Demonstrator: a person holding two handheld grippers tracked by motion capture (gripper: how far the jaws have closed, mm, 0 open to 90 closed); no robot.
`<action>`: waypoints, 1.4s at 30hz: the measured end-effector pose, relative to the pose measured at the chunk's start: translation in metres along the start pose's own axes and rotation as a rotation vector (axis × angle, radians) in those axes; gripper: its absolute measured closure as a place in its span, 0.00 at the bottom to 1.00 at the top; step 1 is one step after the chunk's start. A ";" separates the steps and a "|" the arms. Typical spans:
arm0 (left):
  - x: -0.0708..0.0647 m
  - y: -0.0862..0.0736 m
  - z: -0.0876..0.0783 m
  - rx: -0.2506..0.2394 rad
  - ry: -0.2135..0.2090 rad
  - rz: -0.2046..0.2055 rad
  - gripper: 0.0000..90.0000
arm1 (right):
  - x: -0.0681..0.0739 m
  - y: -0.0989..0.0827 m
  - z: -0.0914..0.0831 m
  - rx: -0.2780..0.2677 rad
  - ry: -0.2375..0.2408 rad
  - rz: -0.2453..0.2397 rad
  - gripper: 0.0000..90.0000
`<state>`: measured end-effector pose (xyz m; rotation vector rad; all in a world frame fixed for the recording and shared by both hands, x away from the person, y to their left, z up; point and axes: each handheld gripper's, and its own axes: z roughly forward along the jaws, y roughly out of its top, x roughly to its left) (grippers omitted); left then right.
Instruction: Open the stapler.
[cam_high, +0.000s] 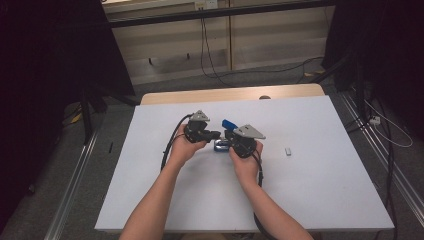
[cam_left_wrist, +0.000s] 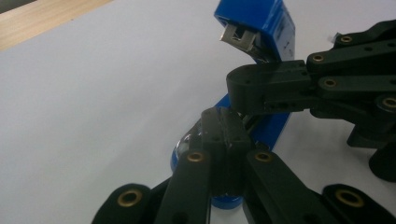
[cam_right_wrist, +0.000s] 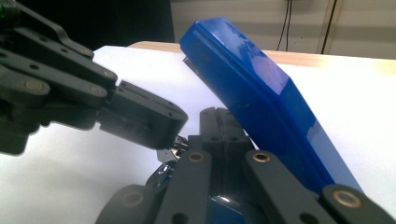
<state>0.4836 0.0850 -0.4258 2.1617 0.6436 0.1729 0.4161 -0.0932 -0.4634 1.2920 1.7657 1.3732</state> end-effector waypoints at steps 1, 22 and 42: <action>0.000 0.000 0.000 0.004 0.004 -0.002 1.00 | 0.000 0.000 0.000 0.001 0.002 -0.001 1.00; -0.004 -0.009 0.005 0.044 0.033 0.011 1.00 | -0.004 0.012 -0.008 0.011 -0.025 -0.040 1.00; -0.007 -0.009 0.006 0.043 0.050 0.028 1.00 | -0.031 0.015 -0.030 0.028 -0.076 -0.095 1.00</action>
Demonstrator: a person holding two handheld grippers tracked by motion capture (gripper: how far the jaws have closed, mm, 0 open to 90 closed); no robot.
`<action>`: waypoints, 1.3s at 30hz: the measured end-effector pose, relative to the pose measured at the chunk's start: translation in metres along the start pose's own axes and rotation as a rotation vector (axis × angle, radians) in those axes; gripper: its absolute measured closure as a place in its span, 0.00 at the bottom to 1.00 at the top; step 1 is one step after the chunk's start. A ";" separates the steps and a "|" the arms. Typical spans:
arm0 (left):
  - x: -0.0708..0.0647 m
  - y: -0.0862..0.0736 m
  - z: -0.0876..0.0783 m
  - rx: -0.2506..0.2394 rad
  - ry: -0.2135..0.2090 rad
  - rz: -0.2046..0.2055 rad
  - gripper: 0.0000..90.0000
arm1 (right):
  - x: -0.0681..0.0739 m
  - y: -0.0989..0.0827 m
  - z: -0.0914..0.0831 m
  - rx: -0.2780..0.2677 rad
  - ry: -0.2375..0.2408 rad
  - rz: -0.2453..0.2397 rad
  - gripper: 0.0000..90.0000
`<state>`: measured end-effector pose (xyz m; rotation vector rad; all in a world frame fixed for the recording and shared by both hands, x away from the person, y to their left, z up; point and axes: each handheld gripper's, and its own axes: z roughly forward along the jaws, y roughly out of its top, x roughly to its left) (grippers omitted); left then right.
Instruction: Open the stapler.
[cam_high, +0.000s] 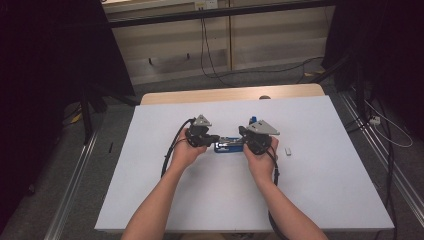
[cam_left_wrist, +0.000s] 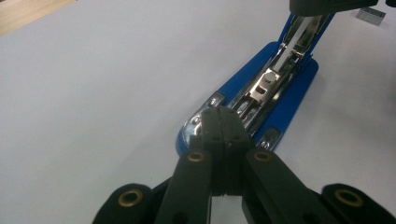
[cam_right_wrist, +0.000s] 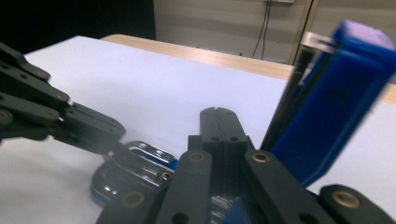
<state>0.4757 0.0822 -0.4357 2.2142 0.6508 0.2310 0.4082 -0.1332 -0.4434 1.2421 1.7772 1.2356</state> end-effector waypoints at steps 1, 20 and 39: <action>0.000 0.000 0.000 -0.001 0.000 -0.004 1.00 | -0.002 -0.001 -0.001 0.000 0.001 0.000 1.00; -0.001 -0.001 0.000 -0.003 0.009 -0.013 1.00 | -0.030 -0.022 -0.004 0.080 -0.010 0.043 1.00; -0.004 0.012 -0.016 -0.107 -0.024 -0.113 0.87 | -0.041 -0.010 -0.025 0.121 0.021 -0.084 1.00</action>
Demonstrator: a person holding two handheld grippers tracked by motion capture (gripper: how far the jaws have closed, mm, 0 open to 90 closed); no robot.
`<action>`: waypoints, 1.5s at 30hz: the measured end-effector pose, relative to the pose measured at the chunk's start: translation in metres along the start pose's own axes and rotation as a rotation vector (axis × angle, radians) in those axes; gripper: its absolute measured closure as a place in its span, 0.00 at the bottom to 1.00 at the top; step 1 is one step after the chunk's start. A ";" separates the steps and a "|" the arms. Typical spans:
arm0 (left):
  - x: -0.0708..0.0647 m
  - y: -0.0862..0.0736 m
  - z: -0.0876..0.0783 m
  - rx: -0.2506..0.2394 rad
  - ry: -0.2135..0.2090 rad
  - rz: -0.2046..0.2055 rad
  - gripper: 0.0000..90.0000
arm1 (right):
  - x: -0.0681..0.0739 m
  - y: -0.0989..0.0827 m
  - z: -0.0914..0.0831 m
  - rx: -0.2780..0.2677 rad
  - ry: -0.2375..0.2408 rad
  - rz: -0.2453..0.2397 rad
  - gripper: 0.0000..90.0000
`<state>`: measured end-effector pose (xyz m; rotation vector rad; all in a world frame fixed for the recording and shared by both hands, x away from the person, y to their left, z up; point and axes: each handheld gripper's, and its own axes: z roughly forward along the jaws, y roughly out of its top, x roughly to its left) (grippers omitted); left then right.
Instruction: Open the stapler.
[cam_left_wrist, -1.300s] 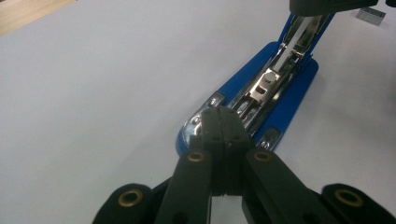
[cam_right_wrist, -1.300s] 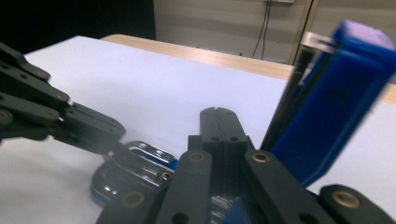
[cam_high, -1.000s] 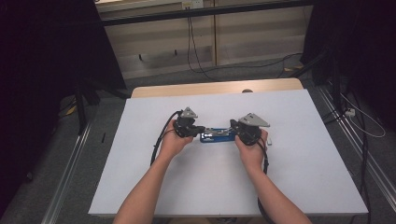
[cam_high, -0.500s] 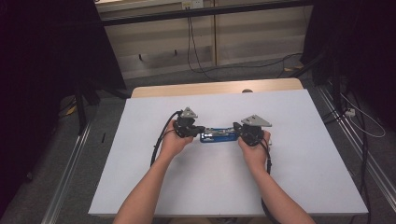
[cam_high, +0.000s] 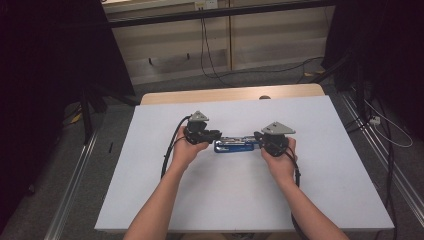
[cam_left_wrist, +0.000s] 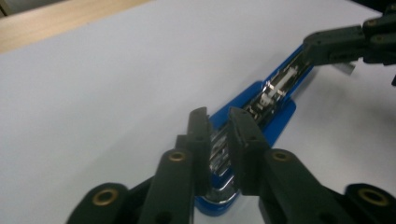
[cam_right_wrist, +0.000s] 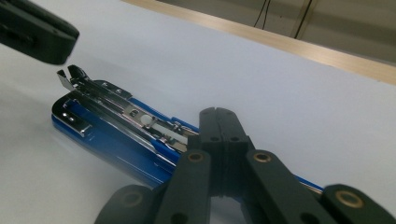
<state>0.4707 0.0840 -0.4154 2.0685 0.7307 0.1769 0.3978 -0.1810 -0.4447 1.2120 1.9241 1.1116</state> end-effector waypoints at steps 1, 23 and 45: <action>-0.001 0.001 -0.002 -0.013 -0.008 0.000 0.86 | -0.001 0.000 -0.002 0.002 0.002 -0.006 0.99; -0.006 -0.010 -0.044 -0.026 0.044 -0.017 0.48 | -0.034 -0.021 -0.046 0.025 -0.019 0.102 0.61; -0.006 -0.054 -0.068 -0.054 0.094 -0.081 0.13 | -0.048 -0.037 -0.056 0.096 -0.088 0.101 0.43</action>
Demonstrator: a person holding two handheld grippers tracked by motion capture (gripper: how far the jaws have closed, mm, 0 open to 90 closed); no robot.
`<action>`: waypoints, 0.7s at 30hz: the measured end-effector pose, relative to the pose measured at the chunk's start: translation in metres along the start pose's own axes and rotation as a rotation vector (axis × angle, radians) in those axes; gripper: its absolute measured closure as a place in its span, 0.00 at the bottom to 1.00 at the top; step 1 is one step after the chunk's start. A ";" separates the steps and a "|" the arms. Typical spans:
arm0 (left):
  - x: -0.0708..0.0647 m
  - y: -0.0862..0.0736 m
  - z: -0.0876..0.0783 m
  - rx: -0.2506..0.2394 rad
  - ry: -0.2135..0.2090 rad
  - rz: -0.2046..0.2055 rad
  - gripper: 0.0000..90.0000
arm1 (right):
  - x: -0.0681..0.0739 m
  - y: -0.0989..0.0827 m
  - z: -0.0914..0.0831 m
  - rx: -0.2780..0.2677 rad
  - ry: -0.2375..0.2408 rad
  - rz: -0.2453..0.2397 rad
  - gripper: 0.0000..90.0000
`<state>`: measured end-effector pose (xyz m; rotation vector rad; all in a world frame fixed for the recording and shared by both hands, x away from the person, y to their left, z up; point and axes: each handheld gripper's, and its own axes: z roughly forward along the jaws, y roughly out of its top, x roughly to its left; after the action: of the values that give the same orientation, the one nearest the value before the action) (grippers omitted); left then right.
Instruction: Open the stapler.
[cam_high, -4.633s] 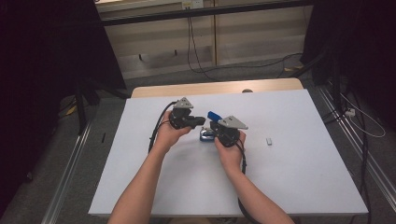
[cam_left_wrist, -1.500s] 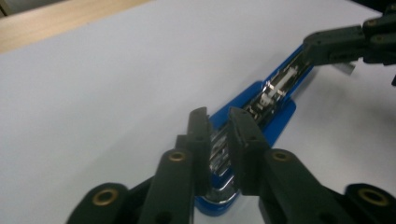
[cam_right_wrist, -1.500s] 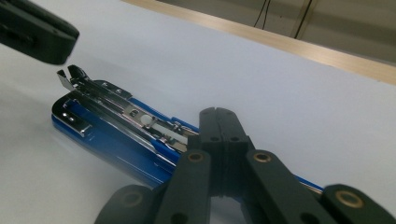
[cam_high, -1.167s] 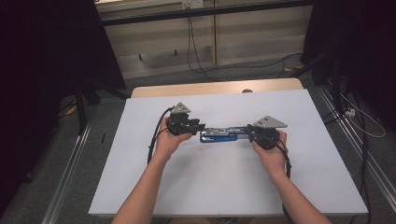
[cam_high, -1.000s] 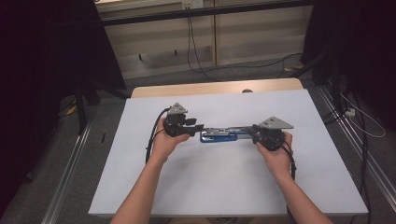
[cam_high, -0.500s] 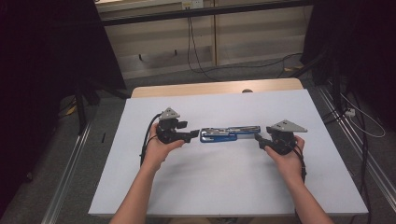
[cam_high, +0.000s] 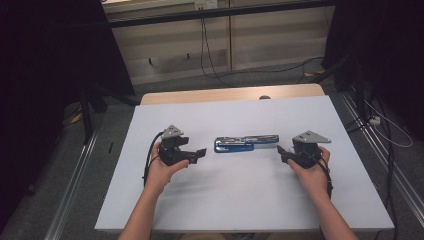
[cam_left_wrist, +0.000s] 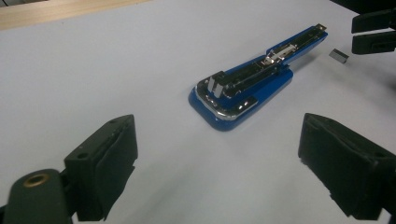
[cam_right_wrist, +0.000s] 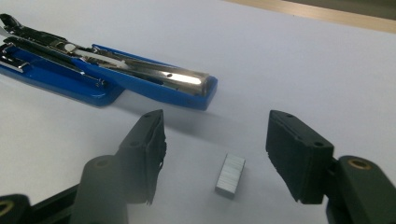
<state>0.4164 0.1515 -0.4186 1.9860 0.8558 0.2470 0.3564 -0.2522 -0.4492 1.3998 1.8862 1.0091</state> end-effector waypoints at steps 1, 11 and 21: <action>0.000 -0.003 0.000 -0.013 -0.004 -0.003 0.12 | -0.001 -0.001 0.000 0.007 -0.005 0.005 0.43; 0.004 -0.007 -0.007 0.003 0.026 0.007 0.11 | -0.008 -0.011 -0.002 0.053 -0.009 0.035 0.48; 0.003 -0.009 -0.010 0.005 0.034 0.014 0.11 | -0.012 -0.015 -0.001 0.081 0.013 0.041 0.60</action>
<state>0.4097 0.1633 -0.4213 1.9979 0.8652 0.2879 0.3505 -0.2666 -0.4611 1.4873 1.9344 0.9730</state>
